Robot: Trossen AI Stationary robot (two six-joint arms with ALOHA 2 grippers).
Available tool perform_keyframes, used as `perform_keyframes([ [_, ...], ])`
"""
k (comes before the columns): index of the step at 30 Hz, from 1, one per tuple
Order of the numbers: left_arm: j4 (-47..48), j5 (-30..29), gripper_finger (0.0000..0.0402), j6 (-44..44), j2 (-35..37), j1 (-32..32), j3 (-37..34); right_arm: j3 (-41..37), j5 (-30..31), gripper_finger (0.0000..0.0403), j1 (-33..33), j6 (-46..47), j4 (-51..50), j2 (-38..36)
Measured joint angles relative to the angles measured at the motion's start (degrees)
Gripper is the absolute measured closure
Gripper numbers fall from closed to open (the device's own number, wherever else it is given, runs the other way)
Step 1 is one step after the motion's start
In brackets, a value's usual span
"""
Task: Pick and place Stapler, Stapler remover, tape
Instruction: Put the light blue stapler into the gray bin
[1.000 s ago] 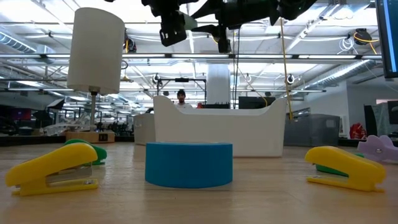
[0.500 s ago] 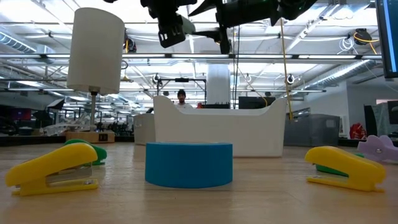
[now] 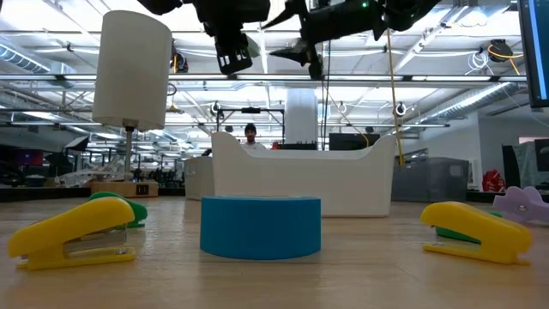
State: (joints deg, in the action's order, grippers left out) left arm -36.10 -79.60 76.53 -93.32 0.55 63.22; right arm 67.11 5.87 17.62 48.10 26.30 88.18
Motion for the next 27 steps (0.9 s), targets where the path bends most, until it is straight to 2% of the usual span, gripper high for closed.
perform_keyframes([
  [7,-0.04,-0.55,0.0274,-3.36,0.0,2.45,0.0,-0.02,-0.15,0.0183,3.16,-3.58,-11.98,-2.15],
  [12,-0.02,0.98,0.0274,-15.62,0.0,3.57,0.0,-0.01,-0.22,0.0192,4.2,-11.74,-22.58,-5.53],
  [18,6.53,12.3,0.0274,-37.24,0.0,3.54,0.0,-0.04,-0.09,0.0191,4.16,-23.82,-30.4,-12.16],
  [27,34.83,30.41,0.0274,-74.67,0.0,7.84,0.0,-0.02,0.04,0.0191,4.16,-34.72,-36.74,-23.47],
])
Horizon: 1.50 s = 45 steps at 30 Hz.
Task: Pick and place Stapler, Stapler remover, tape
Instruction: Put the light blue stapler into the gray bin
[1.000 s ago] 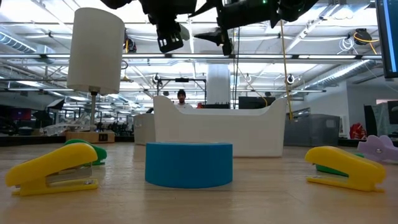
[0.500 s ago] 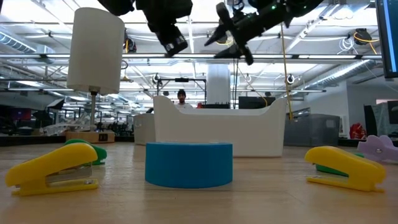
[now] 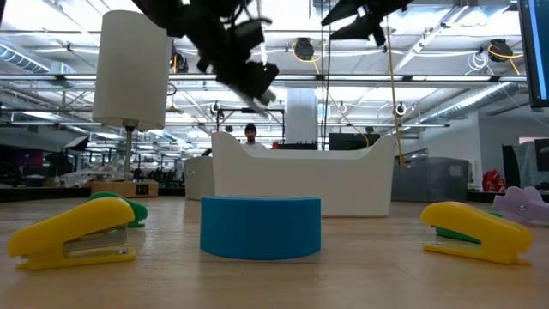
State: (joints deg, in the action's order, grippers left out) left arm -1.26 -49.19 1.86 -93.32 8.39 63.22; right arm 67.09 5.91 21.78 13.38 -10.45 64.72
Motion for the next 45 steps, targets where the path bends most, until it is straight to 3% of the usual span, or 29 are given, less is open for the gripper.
perform_keyframes([
  [7,8.32,18.73,0.0274,-16.46,0.0,8.14,0.0,0.0,0.0,0.019,0.0,-2.96,-2.15,-4.18],
  [11,11.7,23.52,0.0274,-22.85,0.0,11.51,0.0,0.0,0.0,0.019,0.0,-3.75,-2.08,-4.47],
  [17,11.81,26.6,0.0274,-22.96,-0.18,12.86,0.0,0.0,0.0,0.019,0.0,-4.01,-2.31,-4.12],
  [34,4.11,23.84,0.0274,-21.26,-10.15,12.97,0.04,0.0,-0.08,0.0196,0.0,-10.18,-3.26,-4.23],
  [41,4.05,24.85,0.0274,-21.34,-11.57,13.81,0.02,-0.02,-7.18,0.021,0.02,-12.29,-5.09,-4.27],
  [45,3.71,25.2,0.0274,-21.22,-13.41,13.87,0.0,-0.02,-7.71,0.0219,0.0,-12.58,-4.62,-4.27],
])
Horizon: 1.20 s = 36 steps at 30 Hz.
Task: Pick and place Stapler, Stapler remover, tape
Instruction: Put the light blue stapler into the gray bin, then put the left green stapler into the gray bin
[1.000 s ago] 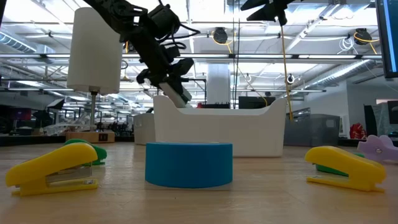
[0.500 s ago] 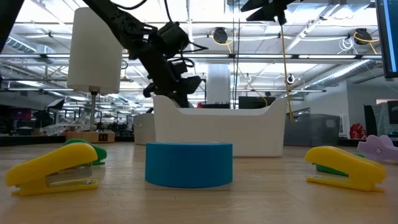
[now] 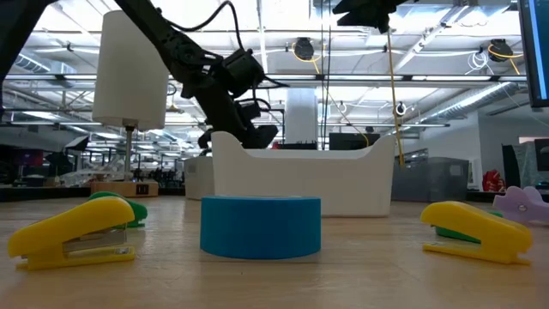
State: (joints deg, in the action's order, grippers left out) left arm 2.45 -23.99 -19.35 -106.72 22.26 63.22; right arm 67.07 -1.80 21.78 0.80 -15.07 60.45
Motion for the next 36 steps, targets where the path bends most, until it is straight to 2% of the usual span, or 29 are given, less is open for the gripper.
perform_keyframes([
  [16,-3.97,1.52,0.0273,1.55,-1.13,2.53,0.0,0.0,0.0,0.0232,0.0,0.42,0.24,0.0],
  [22,-4.14,1.84,0.021,4.3,-1.12,2.39,0.0,0.0,0.0,0.0232,0.0,0.44,0.24,0.0],
  [25,-4.09,2.88,0.0191,4.68,-1.13,2.38,0.0,0.0,0.0,0.0232,0.0,0.46,0.24,0.0],
  [36,-3.82,3.1,0.018,7.45,1.58,2.43,0.0,0.0,-0.01,0.0232,0.0,1.5,0.65,-0.02],
])
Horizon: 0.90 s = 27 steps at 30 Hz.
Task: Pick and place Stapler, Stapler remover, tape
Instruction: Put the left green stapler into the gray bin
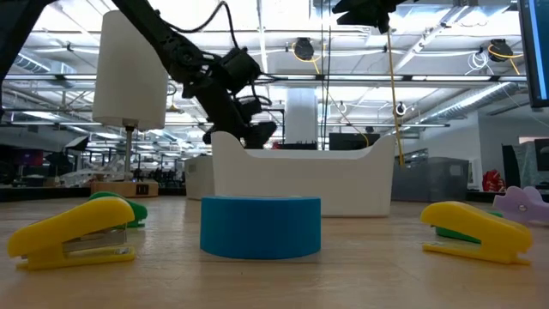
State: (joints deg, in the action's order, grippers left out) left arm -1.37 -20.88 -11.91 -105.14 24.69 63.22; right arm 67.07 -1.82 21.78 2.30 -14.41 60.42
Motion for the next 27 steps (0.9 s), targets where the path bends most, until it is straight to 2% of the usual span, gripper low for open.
perform_keyframes([
  [5,2.2,0.0,0.0179,0.23,6.24,-1.34,0.0,0.0,0.01,0.0232,0.0,-0.01,-0.36,-0.02],
  [11,13.41,-0.02,0.0179,-2.51,15.53,-7.13,0.0,0.0,0.01,0.0232,-0.02,0.01,-0.92,-0.02],
  [18,29.73,-0.02,0.0179,-8.71,21.74,-20.31,0.0,0.0,0.01,0.0232,-0.02,0.0,-0.92,-0.07],
  [27,43.2,-0.48,0.0179,-20.43,21.06,-38.26,-0.03,-0.02,-0.01,0.0232,-0.13,0.04,-0.86,-0.88],
])
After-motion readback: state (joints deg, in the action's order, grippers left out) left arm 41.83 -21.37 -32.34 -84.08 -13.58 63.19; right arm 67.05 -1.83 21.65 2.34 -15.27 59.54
